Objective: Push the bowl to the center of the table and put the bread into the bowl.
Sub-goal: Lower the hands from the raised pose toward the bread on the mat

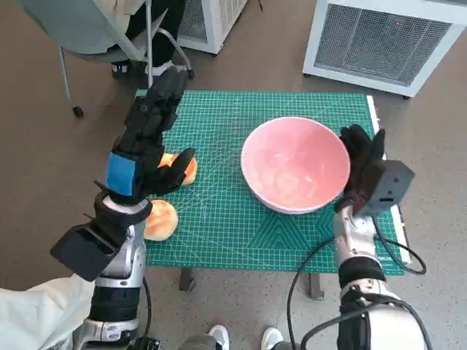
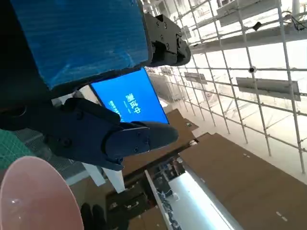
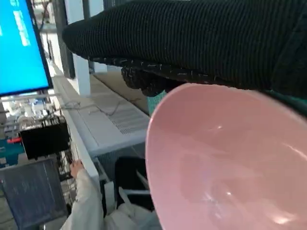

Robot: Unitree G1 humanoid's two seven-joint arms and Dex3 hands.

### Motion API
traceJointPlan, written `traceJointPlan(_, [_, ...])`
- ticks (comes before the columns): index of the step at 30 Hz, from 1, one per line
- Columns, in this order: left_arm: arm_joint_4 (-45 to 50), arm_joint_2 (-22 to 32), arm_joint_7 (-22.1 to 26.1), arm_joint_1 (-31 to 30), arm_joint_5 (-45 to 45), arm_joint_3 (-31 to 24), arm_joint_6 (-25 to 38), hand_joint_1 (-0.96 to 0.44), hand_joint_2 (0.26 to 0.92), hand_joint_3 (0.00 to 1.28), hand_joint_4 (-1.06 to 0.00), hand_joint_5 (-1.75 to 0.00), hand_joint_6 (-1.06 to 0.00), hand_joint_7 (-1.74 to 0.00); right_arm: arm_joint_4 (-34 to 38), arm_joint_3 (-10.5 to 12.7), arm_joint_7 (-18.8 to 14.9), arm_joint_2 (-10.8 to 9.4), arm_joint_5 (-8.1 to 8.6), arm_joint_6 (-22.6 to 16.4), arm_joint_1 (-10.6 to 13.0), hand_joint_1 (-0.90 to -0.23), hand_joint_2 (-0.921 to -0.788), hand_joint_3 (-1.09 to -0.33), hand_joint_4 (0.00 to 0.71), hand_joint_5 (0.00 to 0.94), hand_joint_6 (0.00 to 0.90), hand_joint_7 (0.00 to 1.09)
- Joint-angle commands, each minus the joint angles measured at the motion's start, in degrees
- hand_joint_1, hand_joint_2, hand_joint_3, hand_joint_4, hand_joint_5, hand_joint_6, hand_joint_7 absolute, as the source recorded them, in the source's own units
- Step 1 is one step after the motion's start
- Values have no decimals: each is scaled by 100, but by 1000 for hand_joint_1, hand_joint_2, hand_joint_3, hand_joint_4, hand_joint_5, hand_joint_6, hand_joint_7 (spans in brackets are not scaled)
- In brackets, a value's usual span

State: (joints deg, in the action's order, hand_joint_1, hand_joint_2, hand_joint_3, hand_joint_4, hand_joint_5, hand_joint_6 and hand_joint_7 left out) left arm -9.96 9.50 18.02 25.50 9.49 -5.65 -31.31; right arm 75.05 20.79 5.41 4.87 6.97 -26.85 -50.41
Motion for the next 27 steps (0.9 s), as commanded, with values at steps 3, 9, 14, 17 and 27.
traceJointPlan(3, [56, 61, -19, -93, 32, -58, -54, -457, 921, 420, -251, 0, -282, -154, 125, 102, 71, -212, 72, 296, -125, -506, -921, -972, 269, 57, 38, 691])
traceJointPlan(9, [102, 103, -6, -173, 66, -100, -63, -457, 921, 415, -251, 0, -298, -124, 145, 16, 166, -262, -74, 412, -193, -523, -921, -957, 282, 61, 37, 705])
traceJointPlan(14, [75, 213, 31, -218, 99, -202, -99, -462, 921, 410, -252, 0, -315, -91, 137, -42, 179, -212, -142, 427, -234, -536, -921, -941, 281, 59, 35, 715])
traceJointPlan(17, [11, 312, 52, -228, 105, -285, -126, -467, 921, 406, -253, -1, -321, -82, 125, -67, 177, -157, -148, 428, -265, -539, -921, -934, 284, 60, 38, 721])
traceJointPlan(27, [-526, 1025, -245, -130, -774, -516, -320, -485, 921, 412, -254, -1, -328, -59, 20, -44, 86, 31, -58, 198, -371, -533, -921, -940, 282, 56, 36, 738])
